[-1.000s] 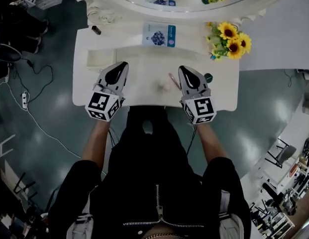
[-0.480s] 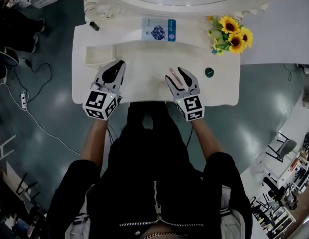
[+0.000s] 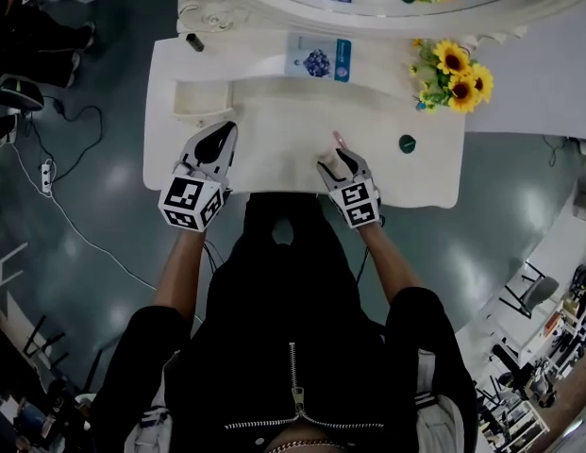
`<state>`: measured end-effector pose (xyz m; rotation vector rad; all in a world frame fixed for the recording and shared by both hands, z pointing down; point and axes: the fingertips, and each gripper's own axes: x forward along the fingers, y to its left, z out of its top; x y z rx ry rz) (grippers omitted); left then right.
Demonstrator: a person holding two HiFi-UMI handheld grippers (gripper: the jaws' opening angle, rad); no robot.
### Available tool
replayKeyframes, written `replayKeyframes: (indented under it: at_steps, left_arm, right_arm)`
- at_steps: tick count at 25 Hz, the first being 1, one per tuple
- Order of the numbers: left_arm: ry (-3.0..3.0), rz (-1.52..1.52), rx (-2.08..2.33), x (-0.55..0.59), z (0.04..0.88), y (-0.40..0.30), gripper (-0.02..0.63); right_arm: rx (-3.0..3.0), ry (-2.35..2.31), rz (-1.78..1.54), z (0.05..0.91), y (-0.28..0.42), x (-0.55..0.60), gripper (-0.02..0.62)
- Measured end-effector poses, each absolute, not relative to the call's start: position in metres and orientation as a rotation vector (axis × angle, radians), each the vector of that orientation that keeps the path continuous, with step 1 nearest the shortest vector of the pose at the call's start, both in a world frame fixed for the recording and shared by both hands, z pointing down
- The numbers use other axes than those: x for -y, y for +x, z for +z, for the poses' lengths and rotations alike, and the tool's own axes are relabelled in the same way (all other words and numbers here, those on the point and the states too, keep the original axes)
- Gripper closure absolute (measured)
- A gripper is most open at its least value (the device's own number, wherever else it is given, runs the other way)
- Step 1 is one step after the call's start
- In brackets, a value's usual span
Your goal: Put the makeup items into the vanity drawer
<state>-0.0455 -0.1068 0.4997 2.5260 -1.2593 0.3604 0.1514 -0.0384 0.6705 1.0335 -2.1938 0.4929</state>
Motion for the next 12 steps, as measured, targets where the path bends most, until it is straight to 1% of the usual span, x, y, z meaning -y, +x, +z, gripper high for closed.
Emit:
replayKeyframes:
  at_steps: [5,7,8,9,12]
  left_arm:
    - [2.508,0.360,1.263,0.105,0.505,-0.053,0.580]
    - [2.504,0.362,1.263,0.104,0.507,-0.055,0.580]
    - [2.503,0.363,1.262,0.104,0.508,-0.056,0.580]
    - [2.502,0.363,1.261,0.105,0.508,-0.057,0.580]
    - [2.499,0.361,1.259,0.106,0.510,-0.060,0.580]
  right_arm:
    - [2.097,1.022,0.530,0.694,0.155,0.031,0.382]
    - [2.076,1.026,0.544,0.698,0.155,0.029,0.414]
    - [2.071,1.035,0.546,0.699,0.156,0.029,0.420]
    - [2.067,1.047,0.546,0.699,0.157,0.030,0.451]
    - [2.059,1.060,0.540,0.699,0.157,0.031,0.454]
